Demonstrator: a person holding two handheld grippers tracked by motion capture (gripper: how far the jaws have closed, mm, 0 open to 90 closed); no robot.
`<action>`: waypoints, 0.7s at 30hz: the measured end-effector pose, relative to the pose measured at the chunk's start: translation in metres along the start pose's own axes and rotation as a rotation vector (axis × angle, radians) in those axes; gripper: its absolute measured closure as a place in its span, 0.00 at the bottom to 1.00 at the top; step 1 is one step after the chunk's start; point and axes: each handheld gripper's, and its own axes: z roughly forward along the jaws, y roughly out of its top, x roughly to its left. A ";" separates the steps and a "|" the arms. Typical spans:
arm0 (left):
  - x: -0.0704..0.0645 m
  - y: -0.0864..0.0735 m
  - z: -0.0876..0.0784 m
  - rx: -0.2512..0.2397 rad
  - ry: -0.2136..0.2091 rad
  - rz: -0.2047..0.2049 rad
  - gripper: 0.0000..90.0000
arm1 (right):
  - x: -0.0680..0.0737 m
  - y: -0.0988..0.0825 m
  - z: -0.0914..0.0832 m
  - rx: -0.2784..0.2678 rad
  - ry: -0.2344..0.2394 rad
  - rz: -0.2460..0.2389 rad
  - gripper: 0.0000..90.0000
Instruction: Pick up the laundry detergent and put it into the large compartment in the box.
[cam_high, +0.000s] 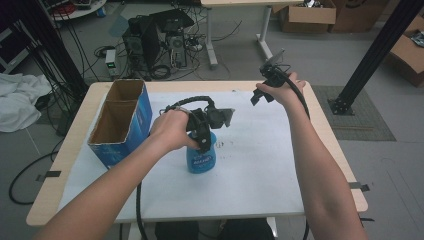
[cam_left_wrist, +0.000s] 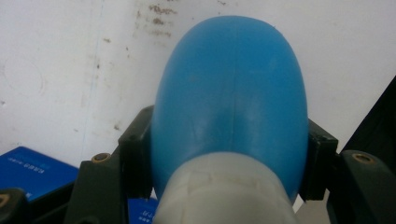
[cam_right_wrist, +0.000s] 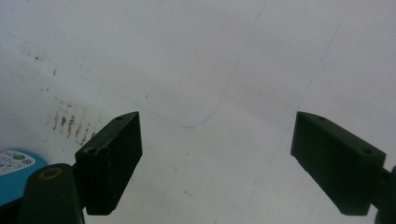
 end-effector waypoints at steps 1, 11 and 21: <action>0.001 -0.001 -0.002 0.001 0.000 -0.006 0.42 | 0.000 0.000 0.000 -0.002 -0.002 -0.001 0.18; 0.010 -0.008 -0.037 -0.035 -0.009 -0.106 0.42 | 0.000 -0.002 -0.004 -0.012 0.003 0.012 0.18; 0.016 -0.012 -0.083 -0.062 -0.003 -0.166 0.42 | 0.001 -0.002 -0.006 -0.017 0.005 0.004 0.18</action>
